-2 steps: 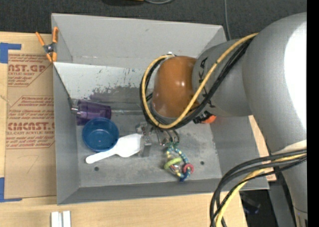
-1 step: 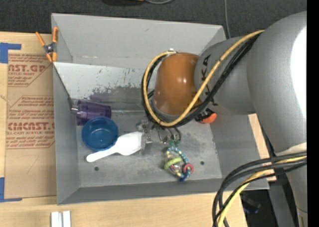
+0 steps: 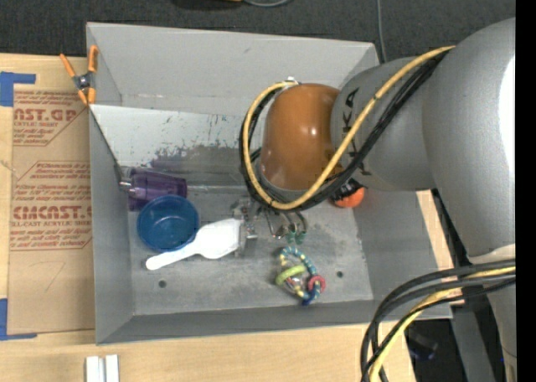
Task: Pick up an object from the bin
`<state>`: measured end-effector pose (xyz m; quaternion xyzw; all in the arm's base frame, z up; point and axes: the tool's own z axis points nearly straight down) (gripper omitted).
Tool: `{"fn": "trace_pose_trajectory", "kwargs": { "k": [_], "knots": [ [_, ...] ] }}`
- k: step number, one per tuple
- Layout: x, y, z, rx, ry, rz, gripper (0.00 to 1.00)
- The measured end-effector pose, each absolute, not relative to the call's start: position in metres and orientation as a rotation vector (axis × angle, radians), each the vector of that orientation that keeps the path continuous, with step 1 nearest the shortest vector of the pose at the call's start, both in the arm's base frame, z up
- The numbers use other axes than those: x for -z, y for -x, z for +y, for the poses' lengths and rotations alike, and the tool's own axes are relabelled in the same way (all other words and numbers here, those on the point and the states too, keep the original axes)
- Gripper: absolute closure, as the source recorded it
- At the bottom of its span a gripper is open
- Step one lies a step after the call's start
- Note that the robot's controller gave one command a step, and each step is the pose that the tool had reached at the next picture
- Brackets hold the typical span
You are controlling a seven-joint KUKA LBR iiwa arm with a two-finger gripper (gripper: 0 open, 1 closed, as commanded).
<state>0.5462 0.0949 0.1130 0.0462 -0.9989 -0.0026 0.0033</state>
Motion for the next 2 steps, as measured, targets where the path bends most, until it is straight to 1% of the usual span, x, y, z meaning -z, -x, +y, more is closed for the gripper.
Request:
{"fn": "trace_pose_trajectory", "kwargs": {
  "k": [1, 2],
  "knots": [
    [-0.1231, -0.5465, 0.0951, 0.009, -0.145, -3.134, 1.00],
    [-0.1272, -0.5469, 0.0952, 0.009, -0.145, -3.135, 1.00]
  ]
}}
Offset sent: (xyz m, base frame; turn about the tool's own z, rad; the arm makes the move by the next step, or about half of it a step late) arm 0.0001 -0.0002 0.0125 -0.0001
